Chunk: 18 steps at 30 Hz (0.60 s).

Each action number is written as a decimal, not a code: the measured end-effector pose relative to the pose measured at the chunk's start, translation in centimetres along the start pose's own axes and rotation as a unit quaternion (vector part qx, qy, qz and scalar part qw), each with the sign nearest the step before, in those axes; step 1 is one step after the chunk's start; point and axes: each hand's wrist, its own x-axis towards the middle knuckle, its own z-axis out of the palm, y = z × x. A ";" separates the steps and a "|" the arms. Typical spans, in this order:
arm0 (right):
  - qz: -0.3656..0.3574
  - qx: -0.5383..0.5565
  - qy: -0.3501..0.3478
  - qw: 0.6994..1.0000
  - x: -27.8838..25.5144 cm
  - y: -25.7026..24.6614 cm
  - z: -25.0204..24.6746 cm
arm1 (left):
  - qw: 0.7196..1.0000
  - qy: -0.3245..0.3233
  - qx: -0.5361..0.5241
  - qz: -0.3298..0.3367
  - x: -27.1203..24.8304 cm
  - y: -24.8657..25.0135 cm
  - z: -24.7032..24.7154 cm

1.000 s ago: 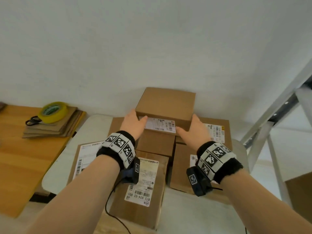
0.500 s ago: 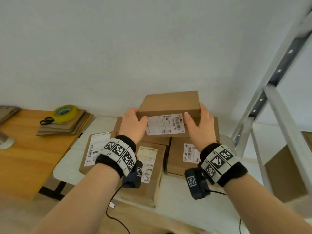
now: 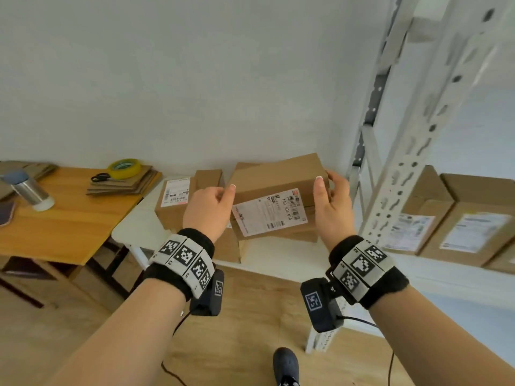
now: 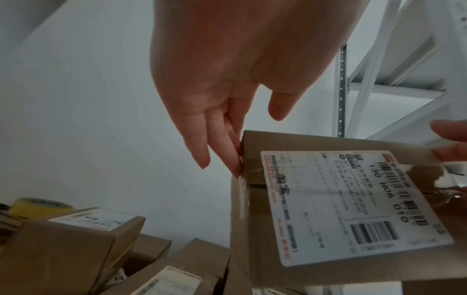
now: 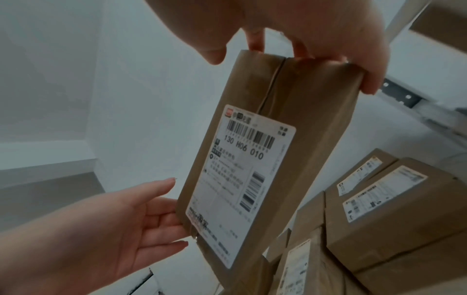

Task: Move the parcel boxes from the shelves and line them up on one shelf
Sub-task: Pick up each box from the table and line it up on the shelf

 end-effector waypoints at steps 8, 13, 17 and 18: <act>0.005 -0.058 -0.006 0.998 -6.2 -1.3 -5.7 | 0.999 0.002 -0.003 -0.041 -7.5 1.7 -0.2; 0.002 -0.029 0.007 1.000 -7.8 -1.2 -10.1 | 0.999 -0.014 -0.009 -0.040 -11.2 4.8 0.7; 0.018 -0.006 0.033 0.999 -8.8 -0.4 -15.6 | 0.999 -0.040 -0.008 -0.022 -14.3 9.1 3.1; 0.026 -0.002 0.040 0.999 -9.1 -0.2 -17.4 | 0.999 -0.046 -0.003 -0.013 -15.1 10.3 4.0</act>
